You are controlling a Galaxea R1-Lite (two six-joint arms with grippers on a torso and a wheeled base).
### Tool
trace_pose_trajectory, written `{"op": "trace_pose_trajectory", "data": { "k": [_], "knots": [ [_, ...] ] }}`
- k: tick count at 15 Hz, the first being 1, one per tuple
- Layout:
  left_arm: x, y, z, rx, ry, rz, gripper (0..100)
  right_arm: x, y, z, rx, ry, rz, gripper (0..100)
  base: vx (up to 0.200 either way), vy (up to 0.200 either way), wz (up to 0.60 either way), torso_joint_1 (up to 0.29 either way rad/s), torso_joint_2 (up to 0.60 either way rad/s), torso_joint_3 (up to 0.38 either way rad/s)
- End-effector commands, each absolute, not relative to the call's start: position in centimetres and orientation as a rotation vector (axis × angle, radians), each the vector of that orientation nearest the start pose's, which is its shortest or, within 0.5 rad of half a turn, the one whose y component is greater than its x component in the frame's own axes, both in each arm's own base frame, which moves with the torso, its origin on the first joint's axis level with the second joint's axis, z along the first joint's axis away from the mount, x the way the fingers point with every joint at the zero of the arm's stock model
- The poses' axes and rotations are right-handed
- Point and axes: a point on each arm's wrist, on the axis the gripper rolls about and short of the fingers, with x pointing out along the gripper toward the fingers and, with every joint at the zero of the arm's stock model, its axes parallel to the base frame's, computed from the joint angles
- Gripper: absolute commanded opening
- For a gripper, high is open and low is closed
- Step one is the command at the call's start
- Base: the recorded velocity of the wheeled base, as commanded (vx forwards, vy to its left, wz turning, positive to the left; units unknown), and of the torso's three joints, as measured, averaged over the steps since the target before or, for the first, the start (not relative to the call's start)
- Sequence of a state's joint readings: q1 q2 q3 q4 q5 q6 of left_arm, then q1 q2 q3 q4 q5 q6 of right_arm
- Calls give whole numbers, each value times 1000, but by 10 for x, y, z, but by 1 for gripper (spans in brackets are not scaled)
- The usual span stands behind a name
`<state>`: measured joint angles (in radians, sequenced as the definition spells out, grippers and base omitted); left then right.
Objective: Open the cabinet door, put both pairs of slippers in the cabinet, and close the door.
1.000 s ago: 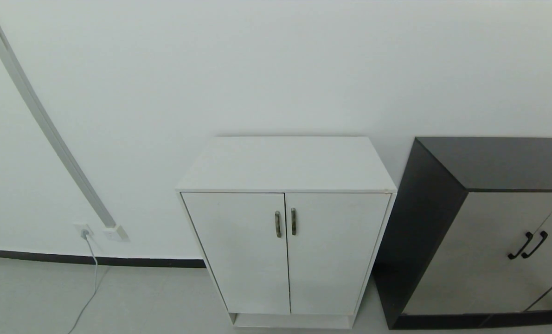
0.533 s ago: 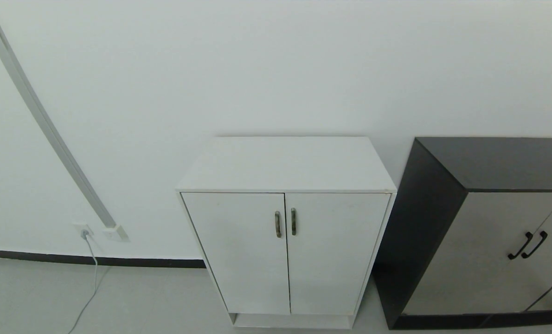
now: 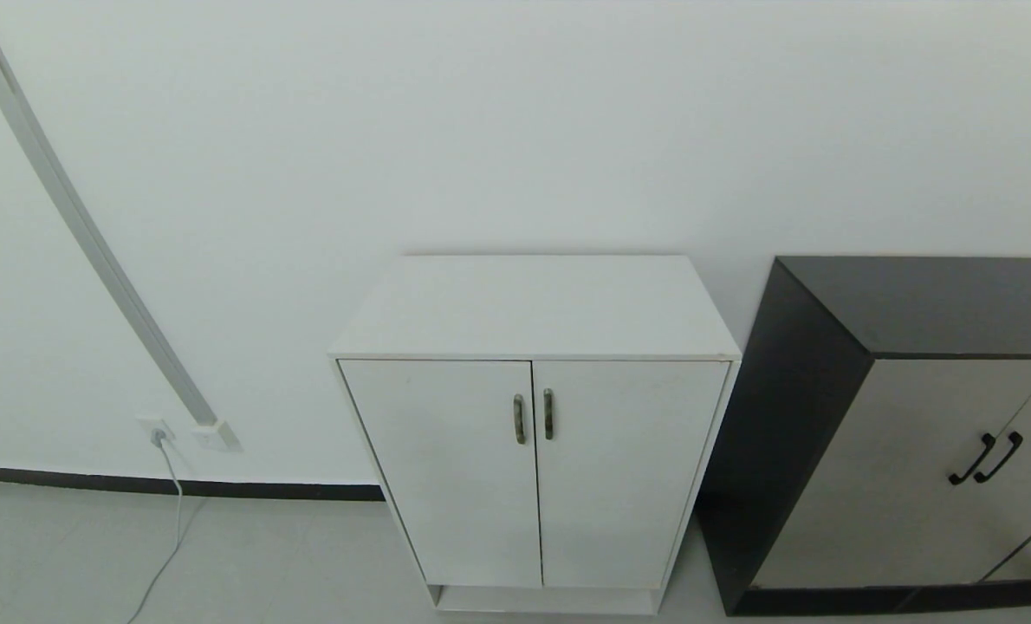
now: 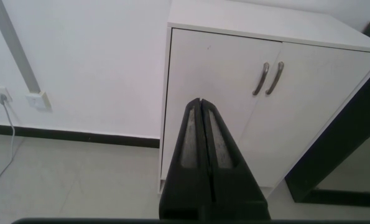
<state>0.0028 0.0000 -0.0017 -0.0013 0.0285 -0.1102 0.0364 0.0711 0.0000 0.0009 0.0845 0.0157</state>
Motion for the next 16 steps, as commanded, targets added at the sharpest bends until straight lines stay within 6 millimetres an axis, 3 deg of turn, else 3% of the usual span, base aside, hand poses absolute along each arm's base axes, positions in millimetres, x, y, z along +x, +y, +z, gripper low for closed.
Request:
{"op": "trace_pose_trajectory", "data": {
  "k": [1,16],
  "knots": [
    [-23,1,76,-110,-5,30,0,-23,0,76,28,-5,6,0,0,0,0,0,0,0],
    [-23,1,76,-103,-3,35,0,-23,0,76,40,-8,-11,0,0,0,0,0,0,0]
  ]
}}
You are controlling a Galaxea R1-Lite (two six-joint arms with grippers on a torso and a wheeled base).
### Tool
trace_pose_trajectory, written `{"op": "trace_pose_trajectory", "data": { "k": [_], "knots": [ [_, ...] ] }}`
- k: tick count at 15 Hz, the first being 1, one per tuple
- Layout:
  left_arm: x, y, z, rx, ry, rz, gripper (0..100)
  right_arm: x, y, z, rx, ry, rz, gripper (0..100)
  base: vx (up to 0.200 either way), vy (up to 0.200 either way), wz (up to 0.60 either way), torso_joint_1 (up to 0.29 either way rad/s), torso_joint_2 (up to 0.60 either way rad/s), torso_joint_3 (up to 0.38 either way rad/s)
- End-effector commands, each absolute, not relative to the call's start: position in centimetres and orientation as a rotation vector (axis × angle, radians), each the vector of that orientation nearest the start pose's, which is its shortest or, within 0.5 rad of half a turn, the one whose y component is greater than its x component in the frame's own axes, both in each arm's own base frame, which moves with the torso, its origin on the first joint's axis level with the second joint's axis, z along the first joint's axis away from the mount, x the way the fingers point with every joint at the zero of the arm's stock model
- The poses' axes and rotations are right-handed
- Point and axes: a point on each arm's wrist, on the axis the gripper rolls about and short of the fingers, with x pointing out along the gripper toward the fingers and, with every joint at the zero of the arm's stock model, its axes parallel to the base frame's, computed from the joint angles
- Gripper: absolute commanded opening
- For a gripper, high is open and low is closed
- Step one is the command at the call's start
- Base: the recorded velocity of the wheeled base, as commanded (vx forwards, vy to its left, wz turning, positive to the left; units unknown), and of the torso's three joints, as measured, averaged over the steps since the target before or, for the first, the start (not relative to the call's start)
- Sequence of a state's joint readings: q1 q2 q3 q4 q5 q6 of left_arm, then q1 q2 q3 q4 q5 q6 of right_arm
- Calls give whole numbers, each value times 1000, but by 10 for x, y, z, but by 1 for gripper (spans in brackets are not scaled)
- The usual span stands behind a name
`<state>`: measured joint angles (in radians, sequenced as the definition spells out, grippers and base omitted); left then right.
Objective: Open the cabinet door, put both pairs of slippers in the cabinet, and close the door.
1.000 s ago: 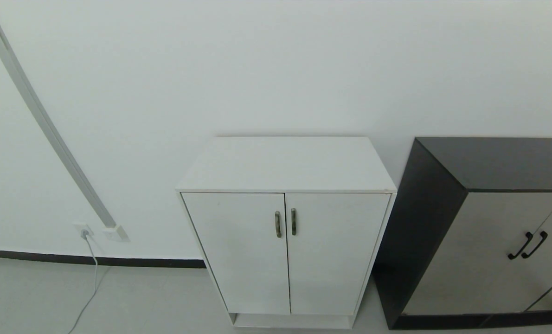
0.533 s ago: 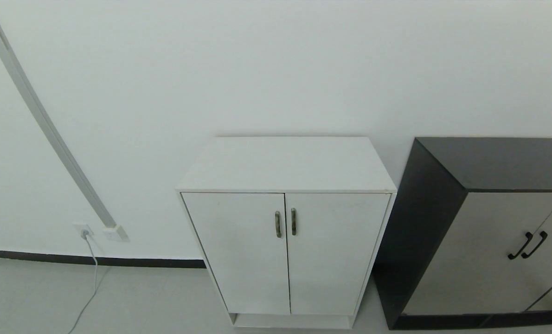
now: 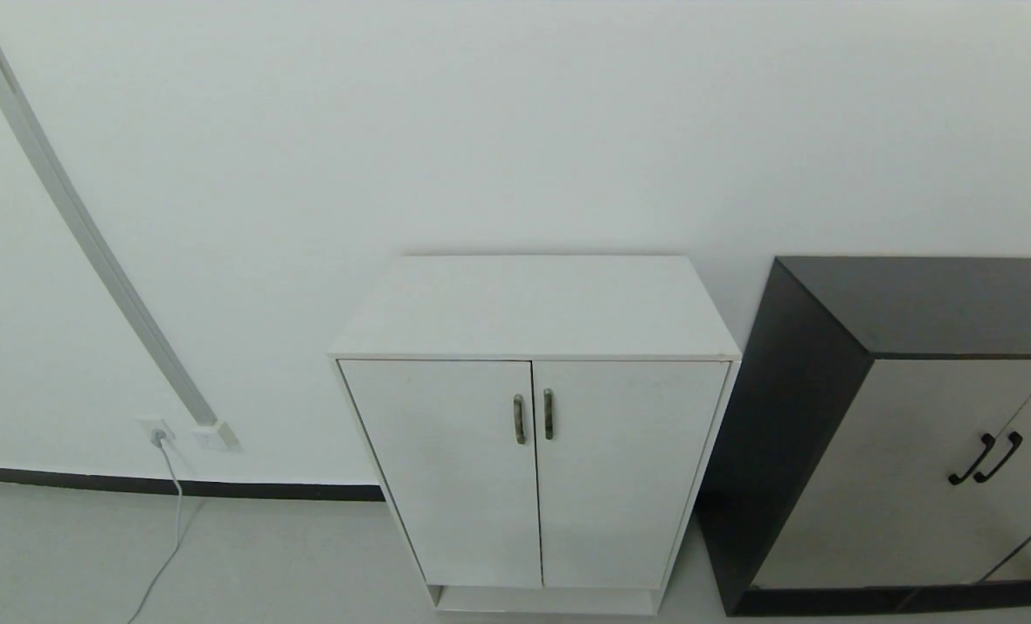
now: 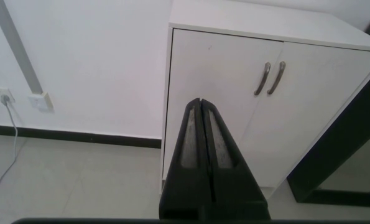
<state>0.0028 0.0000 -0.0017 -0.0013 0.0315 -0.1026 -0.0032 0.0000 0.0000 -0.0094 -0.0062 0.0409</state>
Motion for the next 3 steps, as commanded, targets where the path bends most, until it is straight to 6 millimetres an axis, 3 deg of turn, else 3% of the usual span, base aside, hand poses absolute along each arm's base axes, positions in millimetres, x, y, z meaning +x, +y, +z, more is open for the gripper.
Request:
{"op": "trace_pose_trajectory", "data": {
  "k": [1,3],
  "knots": [
    [-23,1,76,-103,-3,35,0,-23,0,76,40,-8,-8,0,0,0,0,0,0,0],
    [-23,1,76,-103,-5,35,0,-23,0,76,40,-8,-11,0,0,0,0,0,0,0]
  ]
}}
